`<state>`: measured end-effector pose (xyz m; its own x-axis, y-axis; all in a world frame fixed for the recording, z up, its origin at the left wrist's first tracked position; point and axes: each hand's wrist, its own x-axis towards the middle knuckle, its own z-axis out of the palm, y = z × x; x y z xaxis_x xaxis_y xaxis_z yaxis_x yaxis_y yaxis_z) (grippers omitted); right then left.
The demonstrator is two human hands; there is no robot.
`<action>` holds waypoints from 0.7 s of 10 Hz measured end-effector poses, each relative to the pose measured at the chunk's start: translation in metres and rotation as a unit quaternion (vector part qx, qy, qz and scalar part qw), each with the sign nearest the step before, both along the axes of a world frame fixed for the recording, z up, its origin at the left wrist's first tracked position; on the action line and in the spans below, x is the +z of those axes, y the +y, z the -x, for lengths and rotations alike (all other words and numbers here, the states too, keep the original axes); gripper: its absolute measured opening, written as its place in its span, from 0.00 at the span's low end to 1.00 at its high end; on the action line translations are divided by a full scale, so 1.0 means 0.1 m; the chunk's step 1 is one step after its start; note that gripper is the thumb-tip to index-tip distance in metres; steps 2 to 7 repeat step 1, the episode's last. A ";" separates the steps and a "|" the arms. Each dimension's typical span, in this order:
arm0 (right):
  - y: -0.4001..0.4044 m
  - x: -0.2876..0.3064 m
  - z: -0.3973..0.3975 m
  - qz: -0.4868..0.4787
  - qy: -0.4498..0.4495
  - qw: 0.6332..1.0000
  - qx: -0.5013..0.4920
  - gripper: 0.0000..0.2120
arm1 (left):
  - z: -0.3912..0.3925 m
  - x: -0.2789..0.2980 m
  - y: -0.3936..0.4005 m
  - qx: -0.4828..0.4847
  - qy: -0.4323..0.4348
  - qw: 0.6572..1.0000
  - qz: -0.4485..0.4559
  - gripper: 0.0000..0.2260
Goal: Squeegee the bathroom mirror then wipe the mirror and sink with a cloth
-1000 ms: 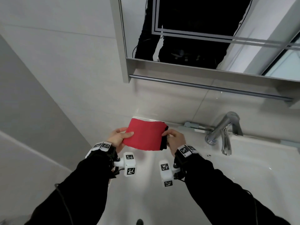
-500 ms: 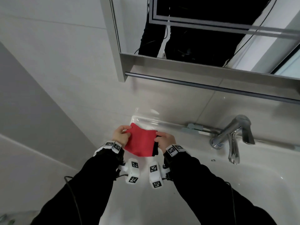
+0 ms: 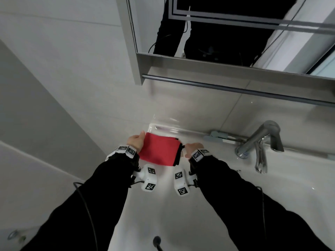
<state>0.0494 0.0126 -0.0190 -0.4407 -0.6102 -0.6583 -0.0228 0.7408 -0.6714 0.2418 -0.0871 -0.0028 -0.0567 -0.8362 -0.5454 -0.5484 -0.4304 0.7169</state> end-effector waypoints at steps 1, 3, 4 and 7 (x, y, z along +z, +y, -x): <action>0.19 0.09 0.06 0.006 -0.073 0.997 -0.020 0.10 | -0.02 0.08 0.12 0.019 0.021 1.000 -0.007 0.20; 0.19 0.09 0.06 0.006 -0.073 0.997 -0.020 0.10 | -0.02 0.08 0.12 0.019 0.021 1.000 -0.007 0.20; 0.19 0.09 0.06 0.006 -0.073 0.997 -0.020 0.10 | -0.02 0.08 0.12 0.019 0.021 1.000 -0.007 0.20; 0.19 0.09 0.06 0.006 -0.073 0.997 -0.020 0.10 | -0.02 0.08 0.12 0.019 0.021 1.000 -0.007 0.20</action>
